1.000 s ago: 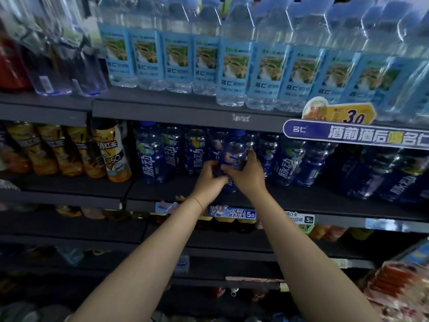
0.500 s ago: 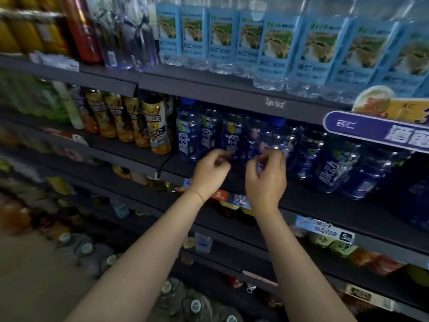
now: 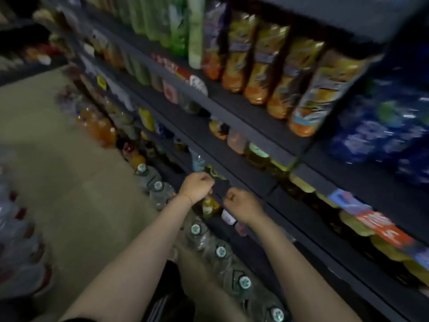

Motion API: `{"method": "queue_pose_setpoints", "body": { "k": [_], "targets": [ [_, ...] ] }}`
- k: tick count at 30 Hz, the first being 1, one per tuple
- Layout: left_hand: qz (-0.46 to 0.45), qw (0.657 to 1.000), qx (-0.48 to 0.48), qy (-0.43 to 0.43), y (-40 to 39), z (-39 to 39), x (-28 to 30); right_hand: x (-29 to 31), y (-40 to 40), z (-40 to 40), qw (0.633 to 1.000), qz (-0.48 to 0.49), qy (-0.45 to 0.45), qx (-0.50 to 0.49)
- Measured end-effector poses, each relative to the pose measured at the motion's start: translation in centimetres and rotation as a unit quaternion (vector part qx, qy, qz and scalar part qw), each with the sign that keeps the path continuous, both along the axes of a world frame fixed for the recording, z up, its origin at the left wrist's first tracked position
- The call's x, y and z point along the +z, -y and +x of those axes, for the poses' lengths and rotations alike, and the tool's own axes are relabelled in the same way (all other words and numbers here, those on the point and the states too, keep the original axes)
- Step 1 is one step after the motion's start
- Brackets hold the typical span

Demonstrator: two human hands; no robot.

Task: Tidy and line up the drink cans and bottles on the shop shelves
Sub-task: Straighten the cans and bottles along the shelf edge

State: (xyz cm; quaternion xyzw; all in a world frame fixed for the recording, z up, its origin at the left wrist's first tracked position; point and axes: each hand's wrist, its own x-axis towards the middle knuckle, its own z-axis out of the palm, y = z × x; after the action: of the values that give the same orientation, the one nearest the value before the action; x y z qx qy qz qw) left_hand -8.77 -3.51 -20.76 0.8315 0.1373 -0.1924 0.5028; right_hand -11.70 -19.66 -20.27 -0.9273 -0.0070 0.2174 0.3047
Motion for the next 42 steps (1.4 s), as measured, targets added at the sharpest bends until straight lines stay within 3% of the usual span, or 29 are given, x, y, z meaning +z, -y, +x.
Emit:
{"method": "queue_pose_setpoints", "body": {
  "k": [5, 9, 15, 22, 27, 32, 39, 42],
  "targets": [
    [-0.026, 0.995, 0.02, -0.098, -8.1, 7.6, -10.5, -9.2, -9.1, 7.6, 0.995, -0.03, -0.081, -0.042],
    [-0.016, 0.993, -0.045, -0.105, -12.3, 13.9, -14.7, -14.3, -14.1, 14.1, 0.979, -0.026, -0.041, -0.198],
    [-0.045, 0.992, -0.032, -0.115, -16.5, 20.1, -19.6, -19.5, -19.3, 22.8, 0.947, -0.027, -0.05, -0.317],
    [-0.082, 0.986, -0.03, -0.144, -18.4, 21.9, -22.0, -23.2, -20.1, 26.1, 0.898, 0.019, -0.034, -0.439],
    [-0.057, 0.989, -0.047, -0.126, -18.0, 20.6, -22.7, -21.7, -20.8, 24.8, 0.923, -0.027, -0.01, -0.383],
    [0.011, 0.99, -0.132, -0.049, -17.7, 17.8, -20.9, -19.6, -21.1, 21.3, 0.941, 0.043, -0.055, -0.33],
    [-0.026, 0.995, -0.095, -0.036, -14.8, 11.5, -11.7, -11.3, -17.4, 14.0, 0.943, 0.173, -0.059, -0.278],
    [-0.1, 0.994, -0.041, -0.01, -11.6, 7.3, -6.0, -5.4, -13.5, 10.0, 0.941, 0.218, -0.038, -0.254]
  ]
}}
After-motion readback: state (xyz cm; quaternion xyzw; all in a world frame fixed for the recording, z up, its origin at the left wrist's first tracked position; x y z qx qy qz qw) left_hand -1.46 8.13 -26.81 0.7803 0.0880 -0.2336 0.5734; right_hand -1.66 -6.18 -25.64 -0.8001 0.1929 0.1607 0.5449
